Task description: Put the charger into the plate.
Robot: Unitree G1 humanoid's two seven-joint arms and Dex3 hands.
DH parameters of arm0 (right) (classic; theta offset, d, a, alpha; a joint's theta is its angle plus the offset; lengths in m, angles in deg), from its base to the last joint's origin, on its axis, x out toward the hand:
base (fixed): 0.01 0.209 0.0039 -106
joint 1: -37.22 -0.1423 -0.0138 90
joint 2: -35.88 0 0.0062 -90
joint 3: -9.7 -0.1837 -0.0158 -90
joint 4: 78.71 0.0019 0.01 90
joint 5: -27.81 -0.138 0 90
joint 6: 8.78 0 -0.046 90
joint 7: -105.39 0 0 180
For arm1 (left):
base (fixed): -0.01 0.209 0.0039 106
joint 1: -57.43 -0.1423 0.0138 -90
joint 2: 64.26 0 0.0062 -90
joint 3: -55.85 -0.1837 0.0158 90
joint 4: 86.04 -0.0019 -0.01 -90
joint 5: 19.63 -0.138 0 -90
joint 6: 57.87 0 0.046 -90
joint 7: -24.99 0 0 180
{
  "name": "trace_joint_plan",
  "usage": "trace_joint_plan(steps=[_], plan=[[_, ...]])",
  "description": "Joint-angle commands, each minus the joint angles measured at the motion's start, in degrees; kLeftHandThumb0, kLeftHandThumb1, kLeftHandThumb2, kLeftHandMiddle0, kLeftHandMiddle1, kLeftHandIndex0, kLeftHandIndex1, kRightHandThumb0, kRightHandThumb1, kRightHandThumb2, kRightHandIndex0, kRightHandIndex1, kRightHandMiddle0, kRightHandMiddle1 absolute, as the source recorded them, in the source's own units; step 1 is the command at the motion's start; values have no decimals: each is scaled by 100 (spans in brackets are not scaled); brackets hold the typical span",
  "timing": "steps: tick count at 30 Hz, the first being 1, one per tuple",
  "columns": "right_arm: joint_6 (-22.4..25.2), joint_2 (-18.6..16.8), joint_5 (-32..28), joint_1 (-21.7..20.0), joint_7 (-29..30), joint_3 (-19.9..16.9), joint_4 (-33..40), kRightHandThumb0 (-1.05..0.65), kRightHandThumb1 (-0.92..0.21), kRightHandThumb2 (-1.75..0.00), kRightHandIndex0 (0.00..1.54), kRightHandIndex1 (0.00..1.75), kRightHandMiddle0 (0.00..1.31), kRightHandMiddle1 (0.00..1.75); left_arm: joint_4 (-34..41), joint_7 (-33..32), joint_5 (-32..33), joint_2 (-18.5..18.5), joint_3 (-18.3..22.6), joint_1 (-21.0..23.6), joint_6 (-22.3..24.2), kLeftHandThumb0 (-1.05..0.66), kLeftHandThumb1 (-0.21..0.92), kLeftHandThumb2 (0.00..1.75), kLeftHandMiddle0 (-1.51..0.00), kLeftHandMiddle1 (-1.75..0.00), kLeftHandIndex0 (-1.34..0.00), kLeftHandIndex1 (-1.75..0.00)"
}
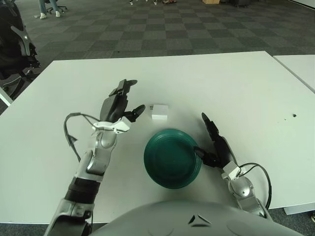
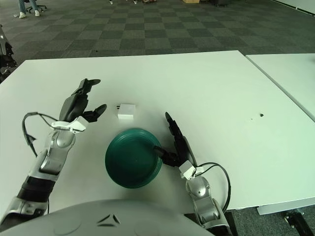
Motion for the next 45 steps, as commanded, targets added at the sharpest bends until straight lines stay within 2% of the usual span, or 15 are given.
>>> trace_joint_plan(steps=[1, 7, 14, 23, 33, 45], plan=[[707, -265, 142, -105, -23, 218, -1681, -105, -92, -54, 0, 0, 0, 0, -490, 786, -662, 355, -697, 801, 88, -105, 92, 68, -37, -2, -7, -108], [758, -313, 169, -176, 1, 266, -1716, -105, -92, -53, 0, 0, 0, 0, -1075, 1061, -706, 374, -1064, 1311, -204, -105, 92, 58, -34, 0, -8, -108], [649, -354, 258, -264, 153, 325, -1835, -105, -92, -53, 0, 0, 0, 0, -1631, 1272, -617, 339, -1316, 1709, -454, -105, 92, 44, -31, 0, -11, -112], [605, -359, 526, -412, 461, 439, -2116, -105, -92, -57, 0, 0, 0, 0, -2264, 2226, 65, 132, -1603, 2199, -874, -100, 92, 37, -40, -5, -17, -120], [185, -372, 575, -538, 699, 507, -2328, -105, -92, -64, 4, 1, 2, 1, -3069, 2257, 72, -16, -1861, 2681, -1358, -103, 92, 39, -38, -4, -14, -119], [-60, -428, 429, -623, 673, 558, -2535, -105, -92, -64, 3, 0, 1, 2, -4011, 2111, -212, -163, -2168, 3289, -1604, -101, 92, 34, -34, -1, -13, -115]])
